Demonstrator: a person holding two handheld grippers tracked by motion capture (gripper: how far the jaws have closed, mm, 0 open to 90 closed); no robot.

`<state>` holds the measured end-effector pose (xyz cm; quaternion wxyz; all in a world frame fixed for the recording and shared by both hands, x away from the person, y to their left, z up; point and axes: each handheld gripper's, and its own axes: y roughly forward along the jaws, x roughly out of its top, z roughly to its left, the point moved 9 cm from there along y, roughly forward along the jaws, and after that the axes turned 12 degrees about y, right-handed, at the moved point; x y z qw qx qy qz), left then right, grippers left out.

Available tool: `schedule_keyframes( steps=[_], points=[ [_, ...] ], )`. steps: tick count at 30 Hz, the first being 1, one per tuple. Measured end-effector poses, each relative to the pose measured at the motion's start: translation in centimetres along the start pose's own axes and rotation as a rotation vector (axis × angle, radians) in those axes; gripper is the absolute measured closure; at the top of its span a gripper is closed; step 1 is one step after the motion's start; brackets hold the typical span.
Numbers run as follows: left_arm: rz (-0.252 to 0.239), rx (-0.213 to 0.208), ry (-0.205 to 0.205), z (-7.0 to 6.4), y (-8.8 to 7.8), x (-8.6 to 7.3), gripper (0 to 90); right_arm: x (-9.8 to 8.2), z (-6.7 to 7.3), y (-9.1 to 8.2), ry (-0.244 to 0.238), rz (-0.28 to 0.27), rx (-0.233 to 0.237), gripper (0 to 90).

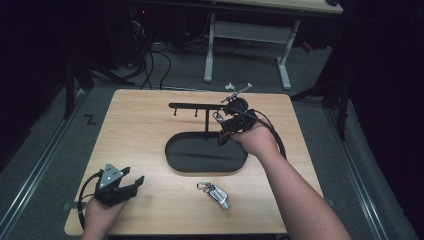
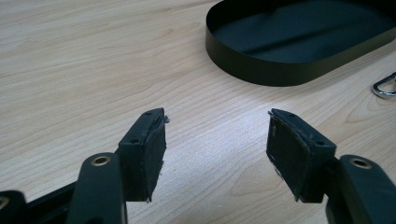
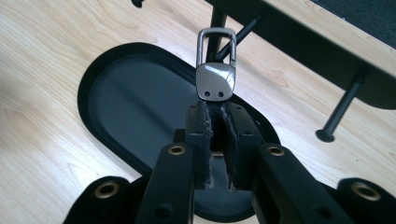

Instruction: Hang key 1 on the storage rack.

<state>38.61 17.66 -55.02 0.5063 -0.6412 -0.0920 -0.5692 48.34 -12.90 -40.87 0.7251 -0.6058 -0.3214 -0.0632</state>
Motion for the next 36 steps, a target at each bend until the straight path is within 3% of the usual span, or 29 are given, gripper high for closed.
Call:
schedule_keyframes(
  steps=[14,25,36],
  points=[
    [0.008,-0.007,0.009,-0.2,0.2,0.0,38.1,-0.7,-0.5,0.7,0.003,0.005,-0.018,81.3],
    [0.010,-0.007,0.012,-0.2,0.2,-0.1,38.0,-0.5,-0.6,2.8,0.003,0.012,-0.054,80.9],
    [0.010,-0.007,0.015,-0.1,0.2,-0.1,38.1,-0.1,-0.9,4.0,0.025,0.007,-0.056,80.1]
  ],
)
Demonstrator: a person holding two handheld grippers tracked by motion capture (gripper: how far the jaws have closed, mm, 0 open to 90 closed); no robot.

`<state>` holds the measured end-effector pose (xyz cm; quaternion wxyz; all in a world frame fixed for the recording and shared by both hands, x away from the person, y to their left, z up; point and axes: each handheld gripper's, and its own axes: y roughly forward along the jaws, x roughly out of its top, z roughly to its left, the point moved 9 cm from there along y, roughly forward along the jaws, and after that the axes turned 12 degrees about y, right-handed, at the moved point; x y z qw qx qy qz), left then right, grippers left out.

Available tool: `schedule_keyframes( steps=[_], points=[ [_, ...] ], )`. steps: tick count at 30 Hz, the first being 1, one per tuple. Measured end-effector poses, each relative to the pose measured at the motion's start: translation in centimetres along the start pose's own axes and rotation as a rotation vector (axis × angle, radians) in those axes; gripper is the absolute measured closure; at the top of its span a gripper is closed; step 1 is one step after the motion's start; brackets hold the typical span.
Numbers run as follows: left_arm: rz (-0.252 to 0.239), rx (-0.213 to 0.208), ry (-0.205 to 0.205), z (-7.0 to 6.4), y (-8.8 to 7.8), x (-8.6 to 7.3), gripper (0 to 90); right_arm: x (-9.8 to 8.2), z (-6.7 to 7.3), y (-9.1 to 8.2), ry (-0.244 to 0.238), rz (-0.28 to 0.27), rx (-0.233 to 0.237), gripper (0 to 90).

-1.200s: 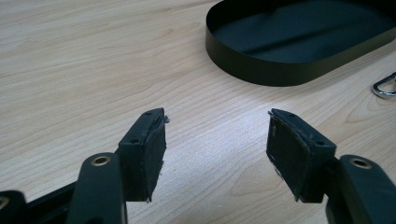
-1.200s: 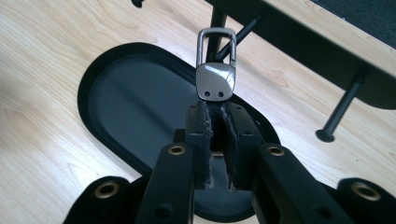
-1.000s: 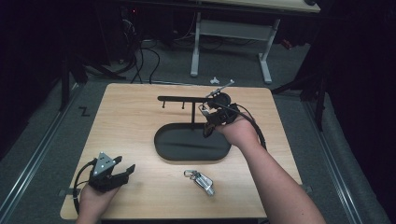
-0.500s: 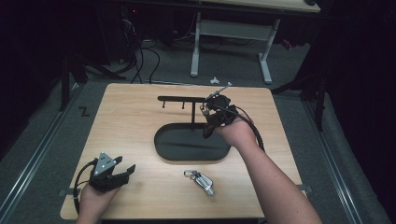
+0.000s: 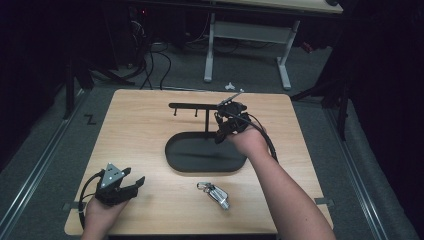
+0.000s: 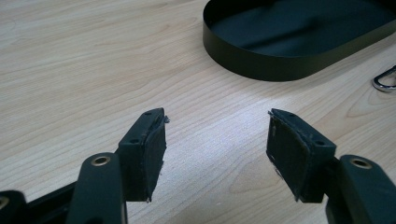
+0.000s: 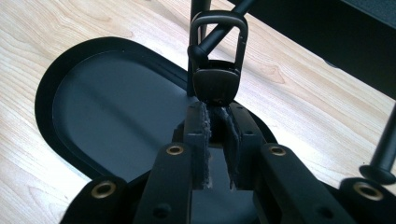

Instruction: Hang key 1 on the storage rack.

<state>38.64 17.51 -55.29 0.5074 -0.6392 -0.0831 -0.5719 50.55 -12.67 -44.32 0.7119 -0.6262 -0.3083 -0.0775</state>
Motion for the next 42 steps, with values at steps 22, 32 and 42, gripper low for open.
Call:
schedule_keyframes(
  steps=[22,32,42],
  points=[
    [0.013,-0.009,0.011,-0.3,0.2,-0.1,37.9,-2.3,0.8,-0.6,-0.013,-0.002,0.032,65.4],
    [0.018,-0.014,0.013,-0.5,0.4,-0.1,37.9,-5.1,0.9,-1.2,-0.028,-0.012,0.046,60.1],
    [0.030,-0.023,0.025,-0.7,0.6,-0.2,37.7,-9.0,1.0,-0.1,-0.031,0.033,0.077,58.2]
  ],
)
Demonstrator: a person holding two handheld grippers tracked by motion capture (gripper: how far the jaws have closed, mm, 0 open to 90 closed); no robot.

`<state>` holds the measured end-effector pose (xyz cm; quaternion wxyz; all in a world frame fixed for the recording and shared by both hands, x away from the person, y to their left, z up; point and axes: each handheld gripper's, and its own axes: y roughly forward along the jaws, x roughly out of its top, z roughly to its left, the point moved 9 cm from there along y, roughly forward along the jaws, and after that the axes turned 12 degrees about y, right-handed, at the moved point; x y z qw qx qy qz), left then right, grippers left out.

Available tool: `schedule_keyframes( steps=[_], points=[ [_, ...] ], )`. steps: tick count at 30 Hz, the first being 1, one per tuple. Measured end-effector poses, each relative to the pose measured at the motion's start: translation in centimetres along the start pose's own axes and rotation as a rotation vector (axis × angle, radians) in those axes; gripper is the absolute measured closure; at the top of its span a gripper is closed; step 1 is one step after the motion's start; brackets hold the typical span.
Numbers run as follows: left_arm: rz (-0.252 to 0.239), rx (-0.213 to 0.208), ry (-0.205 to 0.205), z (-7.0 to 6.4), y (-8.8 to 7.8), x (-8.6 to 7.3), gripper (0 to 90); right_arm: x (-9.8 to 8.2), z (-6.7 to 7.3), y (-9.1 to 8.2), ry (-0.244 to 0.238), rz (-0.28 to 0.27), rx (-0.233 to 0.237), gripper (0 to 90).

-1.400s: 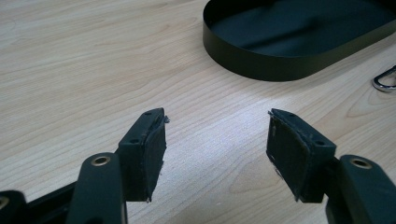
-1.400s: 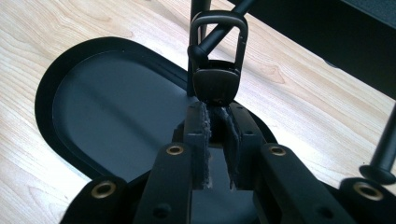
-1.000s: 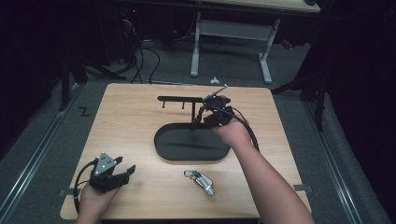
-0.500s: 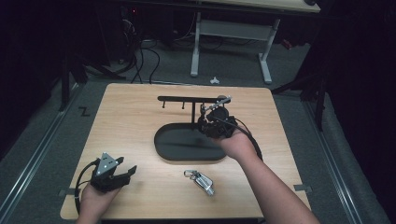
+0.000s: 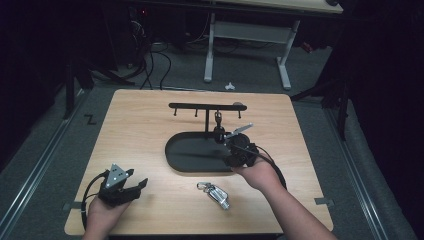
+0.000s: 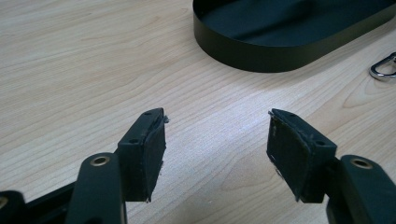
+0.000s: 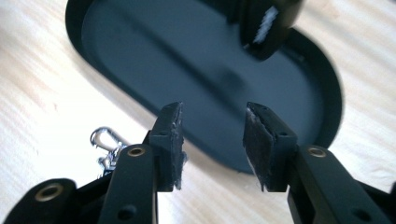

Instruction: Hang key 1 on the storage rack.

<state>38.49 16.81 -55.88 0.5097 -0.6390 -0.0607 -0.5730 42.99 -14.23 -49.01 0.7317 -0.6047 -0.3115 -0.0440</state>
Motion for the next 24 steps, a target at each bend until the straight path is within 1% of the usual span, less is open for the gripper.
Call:
schedule_keyframes(
  steps=[3,5,7,9,11,13,15,16,19,23,24],
  points=[
    [0.002,-0.002,0.000,-0.1,0.0,0.0,37.7,-1.0,0.3,0.6,-0.005,0.021,0.011,58.7],
    [0.001,-0.003,-0.001,-0.1,0.1,0.0,37.7,-1.7,0.7,1.0,0.002,0.037,0.026,58.9],
    [0.002,-0.004,0.001,-0.1,0.1,0.0,37.7,-2.3,1.2,1.4,-0.014,0.051,0.037,59.0],
    [0.002,-0.005,0.001,-0.2,0.1,0.0,37.7,-3.0,1.8,1.9,-0.029,0.076,0.054,62.1],
    [0.002,-0.006,0.002,-0.2,0.1,0.0,37.7,-3.7,2.7,2.3,-0.033,0.117,0.075,66.4],
    [0.003,-0.008,0.003,-0.2,0.1,0.0,37.7,-4.1,3.3,2.8,-0.054,0.140,0.083,68.3],
    [0.007,-0.012,0.008,-0.2,0.1,0.0,37.7,-4.3,4.0,3.3,-0.077,0.162,0.082,69.3],
    [0.009,-0.011,0.009,-0.3,0.2,0.0,37.7,-4.4,4.4,3.5,-0.076,0.170,0.087,69.5],
    [0.008,-0.013,0.013,-0.4,0.2,0.0,37.7,-4.4,5.4,4.5,-0.100,0.192,0.087,70.0],
    [0.009,-0.014,0.015,-0.4,0.2,0.0,37.7,-4.3,5.8,5.8,-0.113,0.220,0.082,69.9],
    [0.009,-0.015,0.015,-0.4,0.2,0.0,37.7,-4.3,5.9,6.0,-0.100,0.225,0.077,69.8]
  ],
)
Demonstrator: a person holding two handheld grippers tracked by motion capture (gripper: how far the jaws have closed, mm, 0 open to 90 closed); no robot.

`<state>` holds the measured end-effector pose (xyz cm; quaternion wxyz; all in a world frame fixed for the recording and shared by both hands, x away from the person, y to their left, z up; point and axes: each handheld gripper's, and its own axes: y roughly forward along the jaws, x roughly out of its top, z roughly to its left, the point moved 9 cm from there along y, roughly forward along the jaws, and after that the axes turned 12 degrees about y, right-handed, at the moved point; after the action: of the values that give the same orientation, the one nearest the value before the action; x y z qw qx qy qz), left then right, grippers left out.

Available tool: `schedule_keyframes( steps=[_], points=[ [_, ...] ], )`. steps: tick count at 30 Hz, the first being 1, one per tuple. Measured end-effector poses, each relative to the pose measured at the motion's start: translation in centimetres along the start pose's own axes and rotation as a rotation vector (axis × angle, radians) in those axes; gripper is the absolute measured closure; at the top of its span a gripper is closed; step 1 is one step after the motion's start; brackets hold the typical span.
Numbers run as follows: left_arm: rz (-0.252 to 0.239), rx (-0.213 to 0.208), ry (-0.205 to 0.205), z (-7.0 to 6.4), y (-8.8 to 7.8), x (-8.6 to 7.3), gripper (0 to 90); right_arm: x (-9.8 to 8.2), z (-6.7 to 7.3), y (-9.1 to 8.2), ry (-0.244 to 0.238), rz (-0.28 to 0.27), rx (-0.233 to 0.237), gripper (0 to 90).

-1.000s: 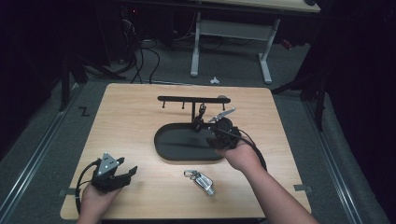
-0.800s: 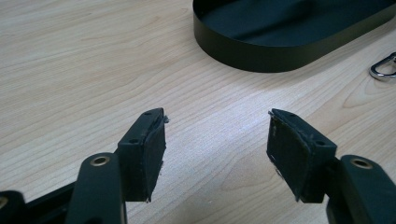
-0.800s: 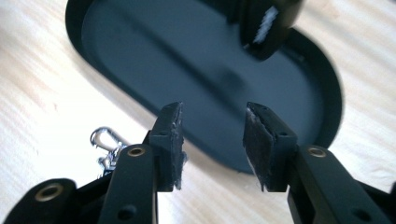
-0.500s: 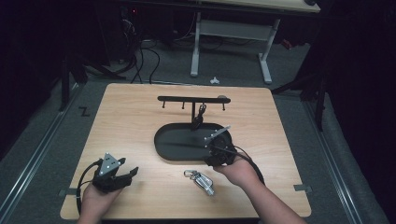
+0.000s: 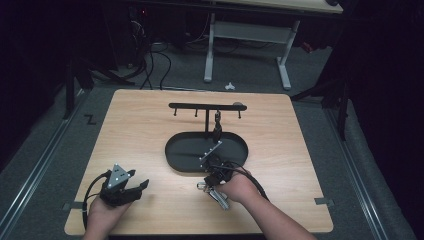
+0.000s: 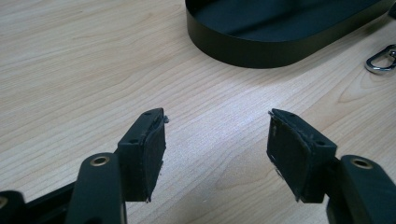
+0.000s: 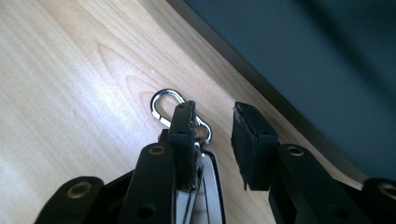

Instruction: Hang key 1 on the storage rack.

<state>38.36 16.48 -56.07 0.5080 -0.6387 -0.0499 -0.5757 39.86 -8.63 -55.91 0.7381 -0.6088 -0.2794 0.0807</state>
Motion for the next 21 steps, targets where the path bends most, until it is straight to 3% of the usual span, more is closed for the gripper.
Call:
schedule_keyframes(
  steps=[7,13,14,21],
  points=[
    [0.003,-0.007,0.002,-0.1,0.1,-0.1,37.6,-0.2,0.6,1.1,0.036,0.041,0.023,65.1],
    [0.010,-0.012,0.009,-0.2,0.1,-0.1,37.6,-1.2,0.8,1.6,-0.006,0.086,0.003,64.0],
    [0.010,-0.012,0.009,-0.2,0.1,-0.1,37.7,-1.3,0.4,1.8,-0.055,0.084,-0.007,64.0],
    [0.011,-0.015,0.010,-0.3,0.2,-0.1,37.7,-2.3,-0.2,1.5,-0.103,0.093,-0.047,68.2]
  ],
)
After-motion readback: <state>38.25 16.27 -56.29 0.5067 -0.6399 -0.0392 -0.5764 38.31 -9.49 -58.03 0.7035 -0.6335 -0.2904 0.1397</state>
